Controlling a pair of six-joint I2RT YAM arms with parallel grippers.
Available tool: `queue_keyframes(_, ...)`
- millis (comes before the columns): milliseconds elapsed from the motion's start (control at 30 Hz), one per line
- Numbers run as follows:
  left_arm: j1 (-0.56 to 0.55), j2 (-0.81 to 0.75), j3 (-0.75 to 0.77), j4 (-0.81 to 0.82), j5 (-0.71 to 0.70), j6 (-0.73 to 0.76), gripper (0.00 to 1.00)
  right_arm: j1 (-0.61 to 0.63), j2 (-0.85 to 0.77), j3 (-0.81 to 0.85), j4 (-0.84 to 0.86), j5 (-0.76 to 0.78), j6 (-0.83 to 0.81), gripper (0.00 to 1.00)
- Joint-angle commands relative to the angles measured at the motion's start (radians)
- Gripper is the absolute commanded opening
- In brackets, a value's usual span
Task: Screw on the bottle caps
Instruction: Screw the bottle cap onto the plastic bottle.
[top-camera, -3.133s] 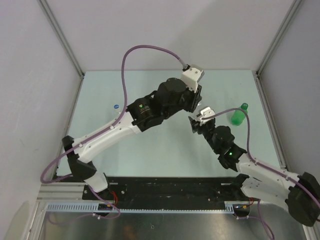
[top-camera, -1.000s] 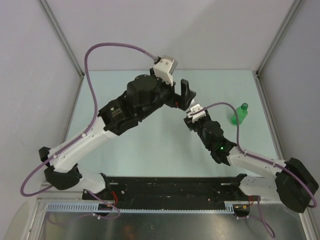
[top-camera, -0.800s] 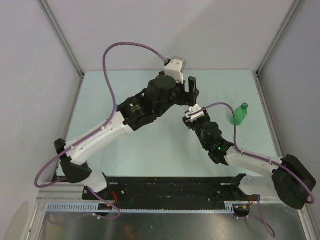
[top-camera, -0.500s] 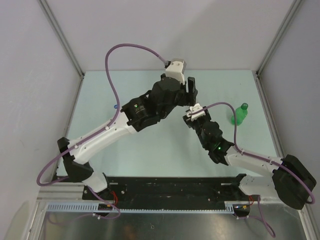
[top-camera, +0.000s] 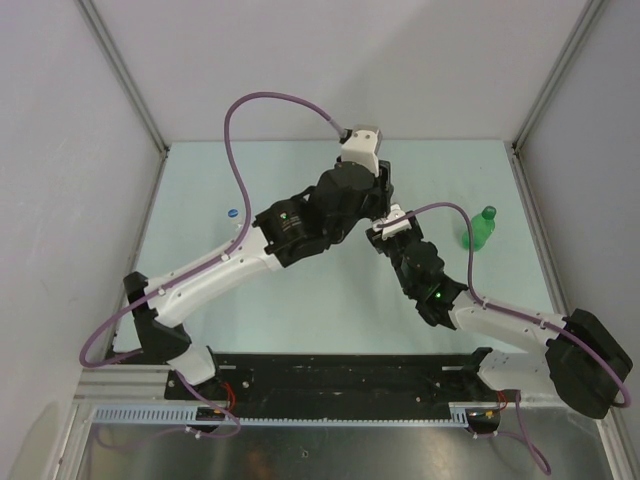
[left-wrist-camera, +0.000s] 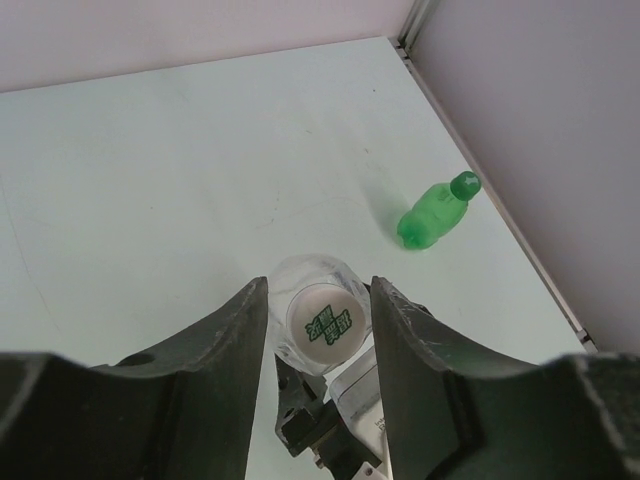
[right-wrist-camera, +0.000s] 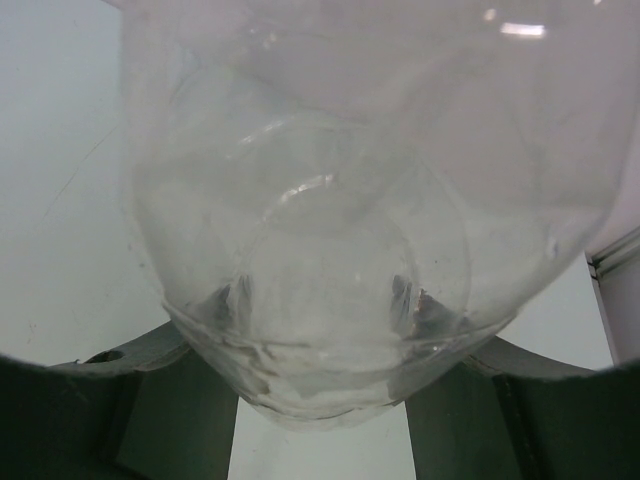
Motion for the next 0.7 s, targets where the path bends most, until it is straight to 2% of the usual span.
queue_keyframes(0, -0.007, 0.008, 0.001, 0.024, -0.038, -0.007, 0.49, 0.009, -0.012, 0.048, 0.02, 0.029, -0.006, 0.0)
queue_keyframes(467, -0.011, 0.008, -0.015, 0.023, -0.008, 0.002, 0.48, 0.009, -0.01, 0.066, 0.002, 0.039, 0.0, 0.0)
queue_keyframes(567, -0.012, 0.006, -0.018, 0.021, 0.009, 0.001, 0.4, 0.01, -0.01, 0.069, -0.005, 0.042, 0.002, 0.0)
queue_keyframes(667, -0.011, 0.003, -0.024, 0.021, 0.025, 0.003, 0.25, 0.01, -0.016, 0.072, -0.011, 0.038, 0.008, 0.0)
